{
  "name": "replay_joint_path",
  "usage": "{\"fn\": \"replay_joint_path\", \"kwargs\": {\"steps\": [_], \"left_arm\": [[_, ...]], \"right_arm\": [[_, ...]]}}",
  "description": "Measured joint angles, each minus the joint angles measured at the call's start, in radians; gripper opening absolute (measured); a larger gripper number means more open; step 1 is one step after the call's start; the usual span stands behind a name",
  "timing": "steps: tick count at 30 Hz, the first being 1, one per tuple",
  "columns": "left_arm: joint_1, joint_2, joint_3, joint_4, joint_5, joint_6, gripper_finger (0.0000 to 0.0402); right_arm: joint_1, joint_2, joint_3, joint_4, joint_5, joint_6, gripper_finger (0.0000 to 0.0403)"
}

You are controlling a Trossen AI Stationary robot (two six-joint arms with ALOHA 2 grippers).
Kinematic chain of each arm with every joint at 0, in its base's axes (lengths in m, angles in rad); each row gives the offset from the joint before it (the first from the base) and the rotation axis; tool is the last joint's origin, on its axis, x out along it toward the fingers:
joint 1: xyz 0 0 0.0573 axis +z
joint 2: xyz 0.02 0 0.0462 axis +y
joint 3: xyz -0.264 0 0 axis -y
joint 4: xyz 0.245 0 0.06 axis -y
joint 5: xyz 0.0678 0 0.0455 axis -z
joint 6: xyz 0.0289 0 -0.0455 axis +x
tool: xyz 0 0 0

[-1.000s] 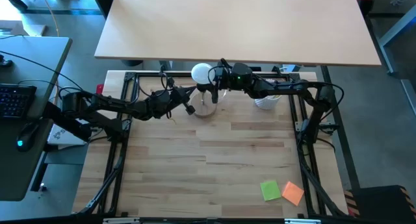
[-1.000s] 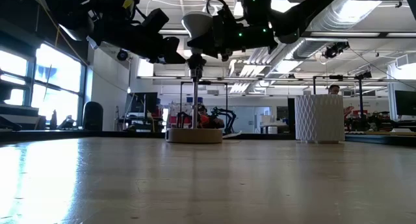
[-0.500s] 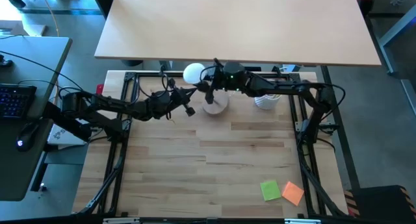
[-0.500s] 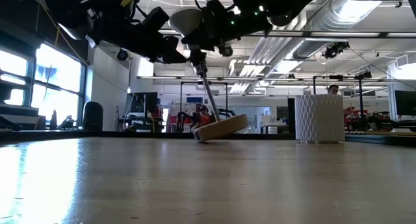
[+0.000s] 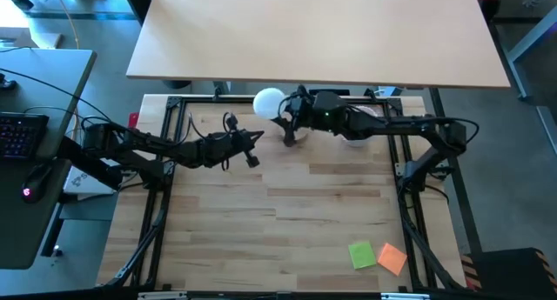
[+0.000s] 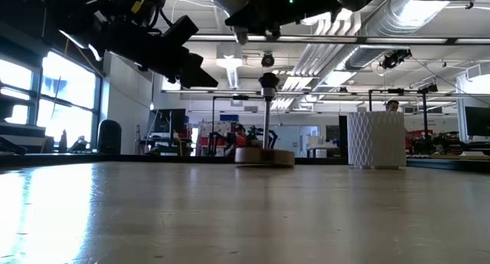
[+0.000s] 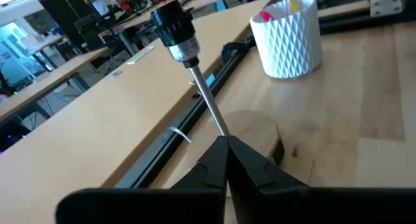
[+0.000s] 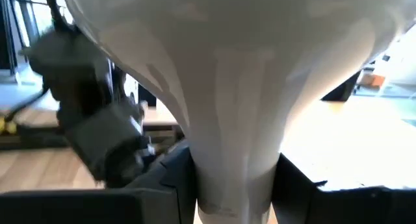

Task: Screw lightbulb
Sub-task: Insert the lightbulb into the lamp

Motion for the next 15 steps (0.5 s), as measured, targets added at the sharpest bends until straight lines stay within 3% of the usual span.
{"fn": "replay_joint_path", "kwargs": {"steps": [5,8,15], "left_arm": [[0.000,0.000,0.000,0.001,0.005,-0.013,0.0000],[0.029,0.012,0.000,0.027,0.086,-0.019,0.0007],[0.150,0.181,0.048,0.176,0.314,-0.026,0.0093]], "right_arm": [[-0.034,-0.106,-0.059,0.003,0.005,0.001,0.0134],[-0.039,-0.171,-0.126,-0.026,0.010,0.007,0.0134],[0.034,-0.335,-0.344,0.001,0.048,0.083,0.0134]]}}
